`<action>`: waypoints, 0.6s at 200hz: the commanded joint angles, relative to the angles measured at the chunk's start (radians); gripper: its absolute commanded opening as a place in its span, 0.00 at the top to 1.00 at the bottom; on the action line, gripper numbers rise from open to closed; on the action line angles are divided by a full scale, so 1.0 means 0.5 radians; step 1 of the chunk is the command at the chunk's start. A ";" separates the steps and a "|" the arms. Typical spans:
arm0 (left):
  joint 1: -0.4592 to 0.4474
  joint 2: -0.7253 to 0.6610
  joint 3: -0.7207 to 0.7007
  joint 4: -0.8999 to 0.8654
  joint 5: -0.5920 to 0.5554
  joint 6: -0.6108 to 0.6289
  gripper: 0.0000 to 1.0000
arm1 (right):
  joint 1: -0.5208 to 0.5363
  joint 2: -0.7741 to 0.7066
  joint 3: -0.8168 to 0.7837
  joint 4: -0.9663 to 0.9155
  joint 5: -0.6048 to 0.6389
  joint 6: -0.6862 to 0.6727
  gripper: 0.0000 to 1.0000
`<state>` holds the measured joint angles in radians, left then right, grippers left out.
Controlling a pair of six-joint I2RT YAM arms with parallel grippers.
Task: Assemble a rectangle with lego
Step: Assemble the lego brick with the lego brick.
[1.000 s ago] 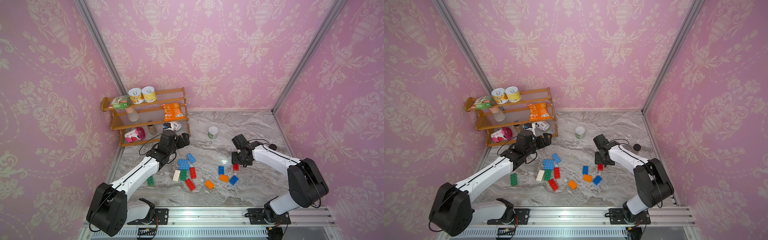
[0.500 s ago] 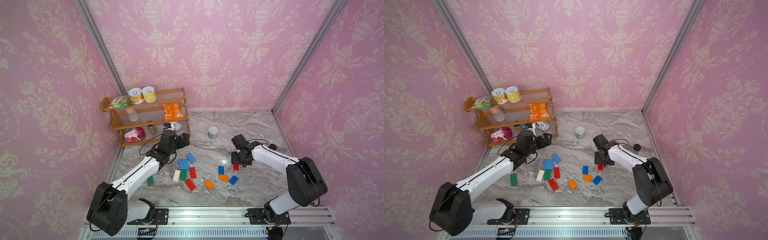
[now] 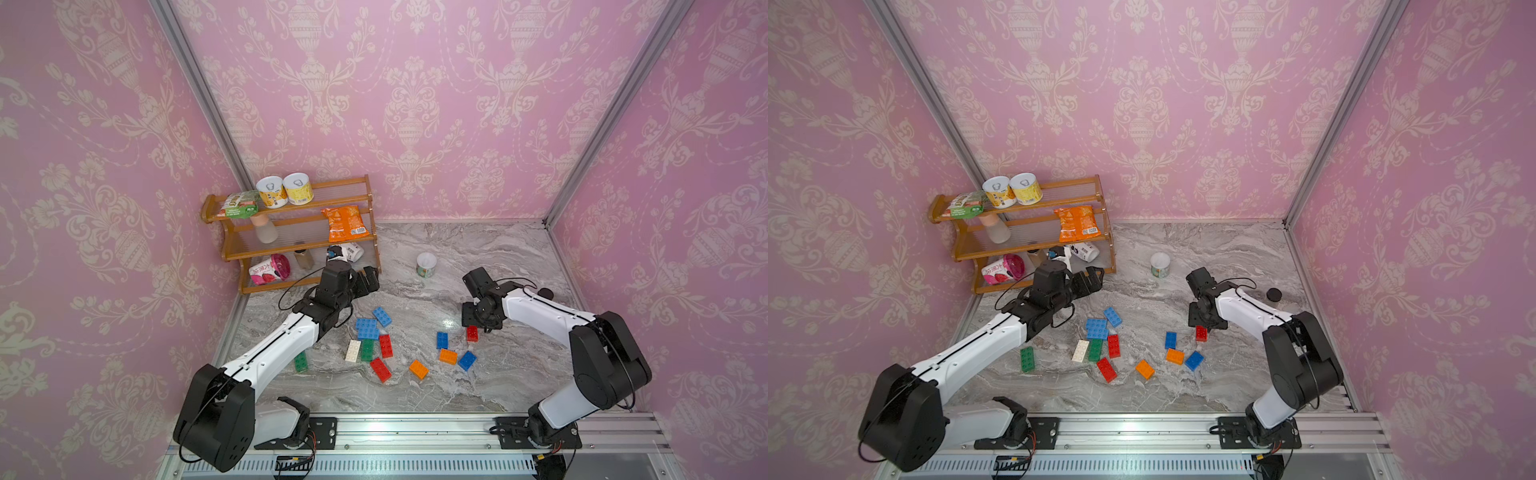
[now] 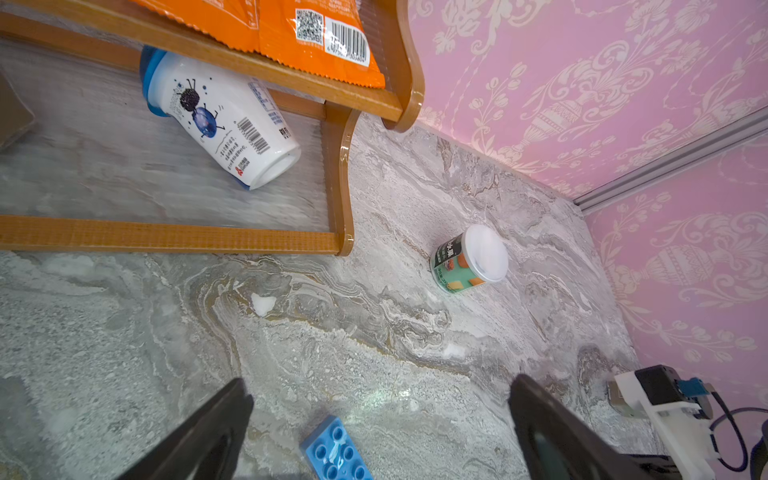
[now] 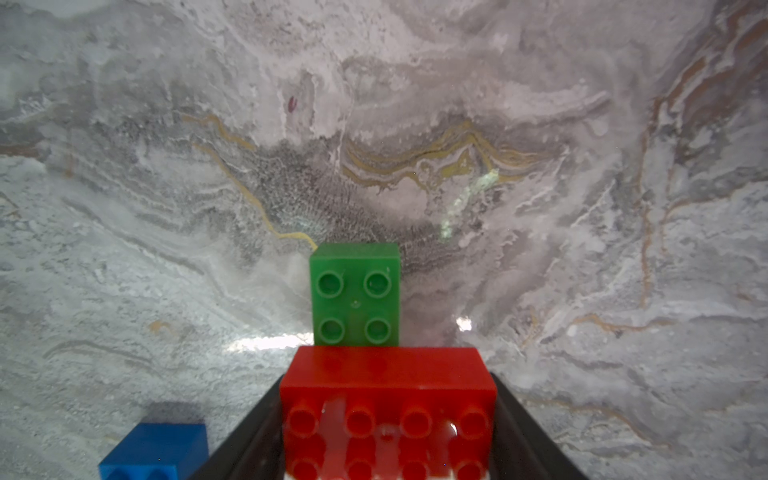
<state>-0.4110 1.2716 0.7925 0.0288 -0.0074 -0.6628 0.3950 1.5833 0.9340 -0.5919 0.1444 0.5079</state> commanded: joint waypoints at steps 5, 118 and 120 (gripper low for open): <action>-0.019 -0.031 0.062 -0.031 -0.044 0.062 0.01 | -0.017 0.087 -0.154 -0.056 0.008 -0.017 0.94; -0.019 -0.032 0.072 -0.033 -0.037 0.072 0.01 | -0.020 -0.042 -0.149 -0.035 0.030 -0.031 0.95; -0.019 -0.032 0.072 -0.033 -0.036 0.074 0.01 | -0.022 -0.044 -0.150 -0.034 0.030 -0.029 0.95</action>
<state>-0.4110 1.2716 0.7963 0.0257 -0.0090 -0.6529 0.3943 1.5536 0.9028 -0.5579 0.1452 0.4969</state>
